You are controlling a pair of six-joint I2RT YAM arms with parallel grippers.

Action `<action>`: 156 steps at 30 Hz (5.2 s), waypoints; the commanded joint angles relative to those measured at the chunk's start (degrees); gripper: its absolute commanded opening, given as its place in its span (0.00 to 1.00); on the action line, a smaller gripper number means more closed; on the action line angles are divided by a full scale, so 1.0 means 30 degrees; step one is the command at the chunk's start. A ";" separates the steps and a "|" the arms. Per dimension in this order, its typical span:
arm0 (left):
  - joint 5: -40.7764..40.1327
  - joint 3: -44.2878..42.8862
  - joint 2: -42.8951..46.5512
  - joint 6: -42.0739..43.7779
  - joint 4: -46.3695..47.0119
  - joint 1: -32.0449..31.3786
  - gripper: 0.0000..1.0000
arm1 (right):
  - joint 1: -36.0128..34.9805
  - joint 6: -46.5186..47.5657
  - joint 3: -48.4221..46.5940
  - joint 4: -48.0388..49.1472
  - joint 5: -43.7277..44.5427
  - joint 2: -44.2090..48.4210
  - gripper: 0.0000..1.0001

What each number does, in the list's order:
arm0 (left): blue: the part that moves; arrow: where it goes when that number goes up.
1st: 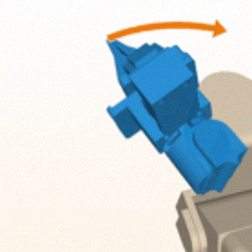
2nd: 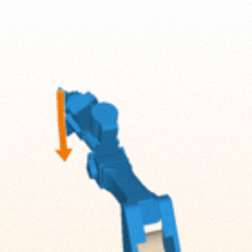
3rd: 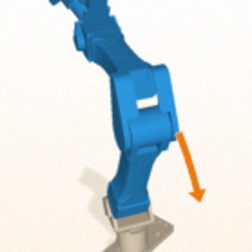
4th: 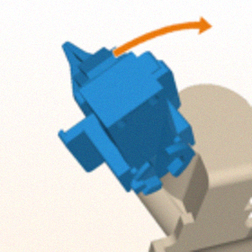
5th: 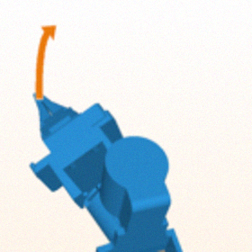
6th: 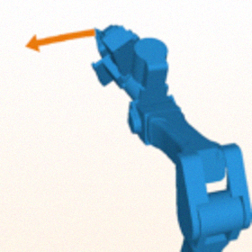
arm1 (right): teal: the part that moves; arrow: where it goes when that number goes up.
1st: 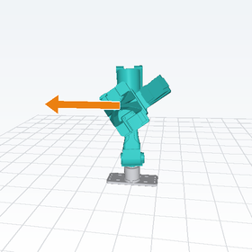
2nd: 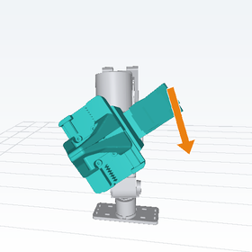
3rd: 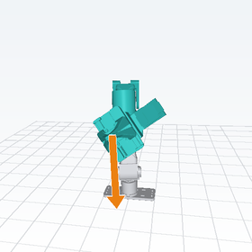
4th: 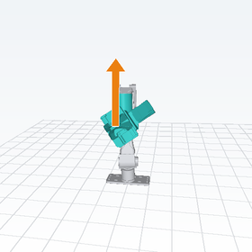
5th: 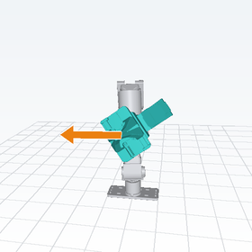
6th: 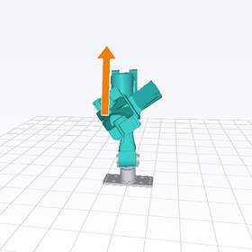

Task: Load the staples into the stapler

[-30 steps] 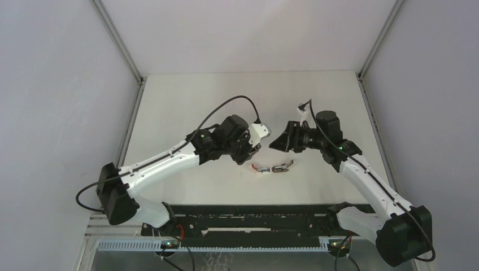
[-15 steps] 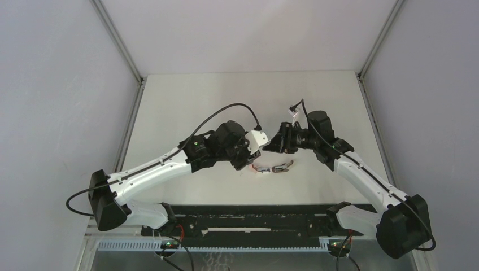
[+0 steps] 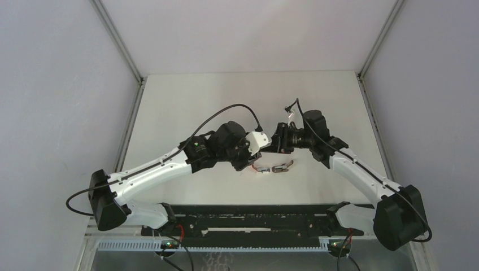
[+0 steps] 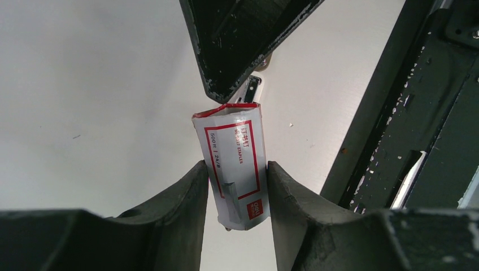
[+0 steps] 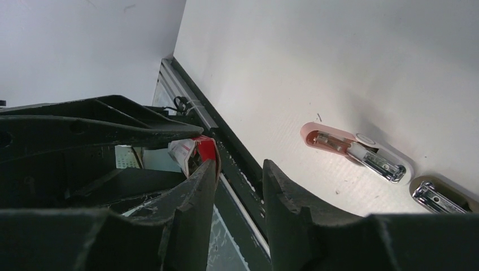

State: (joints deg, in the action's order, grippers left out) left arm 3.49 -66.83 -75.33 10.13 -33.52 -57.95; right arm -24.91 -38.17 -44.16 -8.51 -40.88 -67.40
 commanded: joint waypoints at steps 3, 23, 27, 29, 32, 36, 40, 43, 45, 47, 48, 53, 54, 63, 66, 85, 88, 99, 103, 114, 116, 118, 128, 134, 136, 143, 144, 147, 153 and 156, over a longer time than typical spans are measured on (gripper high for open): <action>0.0366 0.0102 0.0442 0.0292 0.0933 -0.0134 0.45 | -0.0418 0.0116 0.0019 0.1467 -0.1409 -0.0437 0.36; 0.0185 0.0018 0.0285 0.0295 0.1113 -0.0134 0.45 | -0.1008 0.0099 0.0036 0.1869 -0.2104 -0.1144 0.34; 0.0131 0.0016 0.0288 0.0298 0.1122 -0.0135 0.45 | -0.1157 0.0164 0.0034 0.1911 -0.2155 -0.1312 0.34; 0.0116 -0.0018 0.0274 0.0290 0.1147 -0.0135 0.45 | -0.1189 0.0178 0.0041 0.1929 -0.2162 -0.1402 0.34; 0.0152 0.0003 0.0266 0.0214 0.1140 -0.0135 0.45 | -0.1241 0.0168 0.0028 0.2026 -0.2265 -0.1525 0.34; -0.0075 -0.0007 0.0144 0.0201 0.1181 -0.0135 0.44 | -0.1132 0.0316 0.0034 0.1780 -0.1946 -0.1468 0.34; -0.0709 0.0022 -0.0203 0.0049 0.1108 -0.0127 0.43 | -0.0072 0.0541 0.0090 0.1142 -0.1179 -0.0834 0.37; -0.1033 -0.0029 -0.0575 -0.0234 0.1183 -0.0135 0.43 | 0.1474 0.0553 0.0306 0.1004 -0.1316 0.0000 0.43; -0.0919 -0.0103 -0.0711 -0.0395 0.1312 -0.0132 0.42 | 0.2568 0.0731 0.0364 0.0843 -0.1830 0.0431 0.45; -0.0838 -0.0275 -0.0815 -0.0413 0.1402 -0.0135 0.42 | 0.3258 0.0919 0.0356 0.0681 -0.2467 0.0718 0.45; -0.0832 -0.0366 -0.0858 -0.0381 0.1400 -0.0135 0.42 | 0.3409 0.1024 0.0349 0.0569 -0.2718 0.0814 0.45; -0.0540 -0.0827 -0.1306 -0.0225 0.1005 -0.0131 0.43 | 0.2975 0.1089 0.0473 0.0527 -0.3503 0.1109 0.41; -0.0451 -0.0885 -0.1351 -0.0211 0.0981 -0.0135 0.43 | 0.2817 0.0936 0.0547 0.0674 -0.3521 0.1231 0.41; -0.0280 -0.1078 -0.1294 0.0096 0.0527 -0.0272 0.43 | 0.1506 -0.0005 0.0619 0.2361 -0.4319 0.0567 0.36; -0.0223 -0.1120 -0.1232 0.0234 0.0416 -0.0309 0.43 | 0.1118 -0.0225 0.0618 0.2698 -0.4326 0.0215 0.35; -0.0113 -0.1090 -0.0955 0.0349 0.0420 -0.0465 0.43 | -0.0036 -0.0627 0.0461 0.3370 -0.3907 -0.1187 0.28; -0.0142 -0.1069 -0.0907 0.0319 0.0449 -0.0516 0.43 | -0.0281 -0.0563 0.0337 0.3314 -0.3906 -0.1312 0.26; -0.0406 -0.0948 -0.0832 0.0243 0.0596 -0.0538 0.43 | -0.0687 -0.0750 0.0334 0.3252 -0.3563 -0.1689 0.08; -0.0865 -0.0524 -0.0601 -0.0248 0.1179 -0.0573 0.50 | -0.0649 -0.0716 0.0318 0.2947 -0.2868 -0.1495 0.00; -0.2496 0.2261 0.2388 -0.4948 0.6204 0.0242 1.00 | 0.1835 -0.2161 0.1669 0.5342 -0.2548 0.0183 0.00; -0.2136 0.3024 0.3075 -0.7136 0.7245 0.1267 1.00 | 0.2568 -0.2512 0.2081 0.5948 -0.2729 0.0664 0.00; -0.1375 0.4218 0.3910 -0.9789 0.8401 0.2560 0.98 | 0.3346 -0.2821 0.2396 0.6441 -0.2962 0.1221 0.00; 0.4900 0.8244 0.4570 -1.8198 1.5435 0.6348 0.74 | 0.4834 -0.4514 0.2893 0.8597 -0.4472 0.2955 0.00; 0.6401 0.8528 0.3750 -1.8931 1.6863 0.6573 0.66 | 0.4903 -0.6218 0.3275 1.0402 -0.5298 0.2971 0.00; 0.6593 0.8593 0.3575 -1.9098 1.7105 0.6574 0.61 | 0.4921 -0.6711 0.3364 1.0959 -0.5496 0.2954 0.00; 0.6371 0.9030 0.3665 -1.9518 1.7632 0.6603 0.55 | 0.4932 -0.7929 0.3441 1.2147 -0.5907 0.2897 0.00; 0.6382 0.9169 0.3683 -1.9655 1.7810 0.6603 0.54 | 0.4933 -0.8051 0.3441 1.2281 -0.5956 0.2914 0.00; 0.6732 0.9325 0.3603 -1.9812 1.8194 0.6596 0.51 | 0.4925 -0.8297 0.3445 1.2565 -0.6033 0.2939 0.00; 0.7413 0.9423 0.3740 -1.9759 1.8795 0.6603 0.52 | 0.4929 -0.8725 0.3498 1.3157 -0.6111 0.3076 0.00; 0.8007 0.9383 0.3557 -1.9872 1.9306 0.6603 0.51 | 0.4933 -0.9049 0.3627 1.3687 -0.6145 0.3046 0.00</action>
State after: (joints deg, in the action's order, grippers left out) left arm 24.25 -38.94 -64.88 -48.64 19.49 -38.46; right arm -10.46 -63.33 -33.58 27.46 -58.70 -59.37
